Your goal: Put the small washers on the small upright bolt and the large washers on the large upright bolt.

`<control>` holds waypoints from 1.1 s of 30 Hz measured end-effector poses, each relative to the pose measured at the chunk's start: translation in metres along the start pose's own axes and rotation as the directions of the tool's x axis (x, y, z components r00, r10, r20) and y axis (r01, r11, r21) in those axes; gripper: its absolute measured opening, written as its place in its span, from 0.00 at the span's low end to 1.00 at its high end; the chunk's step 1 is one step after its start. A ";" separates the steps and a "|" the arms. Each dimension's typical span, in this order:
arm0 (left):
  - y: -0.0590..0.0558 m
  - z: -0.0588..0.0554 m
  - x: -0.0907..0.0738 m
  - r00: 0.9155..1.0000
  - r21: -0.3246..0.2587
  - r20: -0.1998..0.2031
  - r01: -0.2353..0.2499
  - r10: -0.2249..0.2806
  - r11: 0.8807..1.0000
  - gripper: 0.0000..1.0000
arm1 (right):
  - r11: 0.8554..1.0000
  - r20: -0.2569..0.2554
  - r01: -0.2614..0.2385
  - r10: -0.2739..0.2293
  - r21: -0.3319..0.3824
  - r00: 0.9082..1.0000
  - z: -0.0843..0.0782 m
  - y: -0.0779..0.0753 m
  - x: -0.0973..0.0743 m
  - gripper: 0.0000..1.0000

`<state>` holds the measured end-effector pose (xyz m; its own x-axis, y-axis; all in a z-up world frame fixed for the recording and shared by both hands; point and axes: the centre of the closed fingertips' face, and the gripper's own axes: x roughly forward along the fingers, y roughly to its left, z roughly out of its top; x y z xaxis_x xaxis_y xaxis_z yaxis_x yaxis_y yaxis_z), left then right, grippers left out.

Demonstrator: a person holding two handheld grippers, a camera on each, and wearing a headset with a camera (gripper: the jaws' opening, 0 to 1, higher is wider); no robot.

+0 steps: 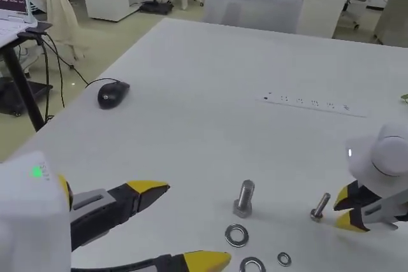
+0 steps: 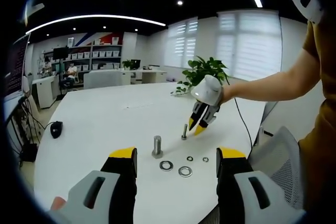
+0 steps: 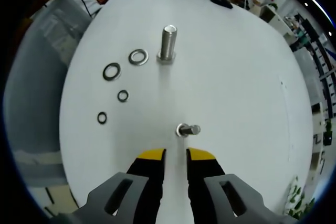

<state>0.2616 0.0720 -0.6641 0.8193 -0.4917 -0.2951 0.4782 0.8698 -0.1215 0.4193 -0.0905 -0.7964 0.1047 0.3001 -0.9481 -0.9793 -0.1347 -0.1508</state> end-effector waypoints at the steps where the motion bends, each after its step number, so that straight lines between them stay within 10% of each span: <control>1: -0.002 0.001 -0.001 1.000 0.005 0.003 0.002 -0.002 1.000 0.60 | 1.000 0.003 0.000 0.000 -0.001 1.000 0.000 0.003 -0.001 0.17; 18: -0.019 0.005 -0.014 0.999 0.046 0.024 0.030 -0.031 0.999 0.60 | 0.999 0.071 -0.039 0.040 -0.006 0.997 0.020 0.071 -0.006 0.17; 33: -0.022 0.005 -0.015 0.998 0.047 0.036 0.041 -0.043 0.998 0.60 | 0.995 0.073 -0.099 0.100 -0.015 0.992 0.028 0.101 0.010 0.19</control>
<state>0.2398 0.0602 -0.6523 0.8090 -0.5297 -0.2549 0.5259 0.8459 -0.0885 0.3162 -0.0747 -0.8133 -0.0065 0.3529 -0.9356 -0.9822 -0.1779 -0.0603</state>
